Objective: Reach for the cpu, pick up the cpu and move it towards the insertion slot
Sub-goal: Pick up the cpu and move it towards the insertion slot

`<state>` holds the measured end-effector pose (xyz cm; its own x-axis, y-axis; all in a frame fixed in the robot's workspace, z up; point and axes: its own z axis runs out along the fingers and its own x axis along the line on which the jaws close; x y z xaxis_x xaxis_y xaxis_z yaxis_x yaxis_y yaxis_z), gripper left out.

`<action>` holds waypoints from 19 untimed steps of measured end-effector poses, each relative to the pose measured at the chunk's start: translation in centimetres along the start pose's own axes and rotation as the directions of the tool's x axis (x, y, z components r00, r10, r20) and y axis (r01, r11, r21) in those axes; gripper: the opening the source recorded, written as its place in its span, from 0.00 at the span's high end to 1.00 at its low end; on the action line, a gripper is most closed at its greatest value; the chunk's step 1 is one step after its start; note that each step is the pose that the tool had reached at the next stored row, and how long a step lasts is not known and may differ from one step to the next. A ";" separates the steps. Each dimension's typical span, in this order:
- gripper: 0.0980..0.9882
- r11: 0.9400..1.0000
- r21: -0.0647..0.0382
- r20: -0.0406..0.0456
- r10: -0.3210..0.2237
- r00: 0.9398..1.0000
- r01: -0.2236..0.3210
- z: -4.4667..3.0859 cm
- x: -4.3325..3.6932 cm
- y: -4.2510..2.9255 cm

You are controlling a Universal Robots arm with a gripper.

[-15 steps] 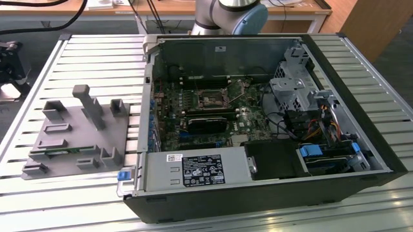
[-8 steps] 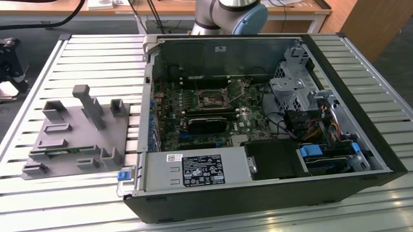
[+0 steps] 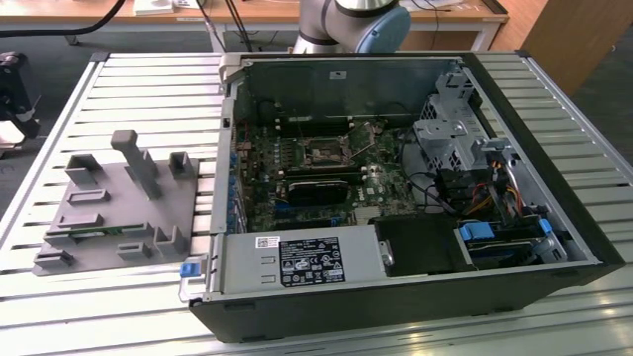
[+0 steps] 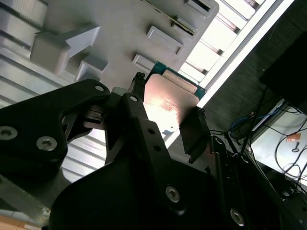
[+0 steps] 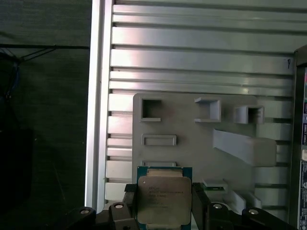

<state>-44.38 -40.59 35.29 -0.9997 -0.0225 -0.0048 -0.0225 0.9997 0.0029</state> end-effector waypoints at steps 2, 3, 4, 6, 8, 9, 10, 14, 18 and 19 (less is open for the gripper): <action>0.50 1.000 0.001 0.000 0.000 1.000 0.000 -0.25 0.00 0.01; 0.50 1.000 0.002 0.000 0.000 1.000 0.000 -0.40 0.00 0.01; 0.50 1.000 0.002 0.000 0.000 1.000 0.000 -0.52 0.00 0.01; 0.50 1.000 0.002 0.000 0.000 1.000 0.000 -0.79 0.00 0.02; 0.50 1.000 0.003 0.000 0.000 1.000 0.000 -1.13 -0.01 0.02; 0.50 1.000 0.003 0.000 0.000 1.000 0.000 -1.33 -0.01 0.03; 0.50 1.000 0.004 0.000 0.000 1.000 0.000 -1.56 -0.01 0.03; 0.50 1.000 0.005 0.000 0.000 1.000 0.000 -2.57 -0.01 0.10; 0.50 1.000 0.005 0.000 0.000 1.000 0.000 -3.85 -0.02 0.28; 0.50 1.000 0.005 0.000 0.000 1.000 0.000 -4.02 -0.03 0.38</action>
<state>-44.38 -40.23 39.31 -0.9997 -0.0224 -0.0048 -0.0224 0.9997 -0.0022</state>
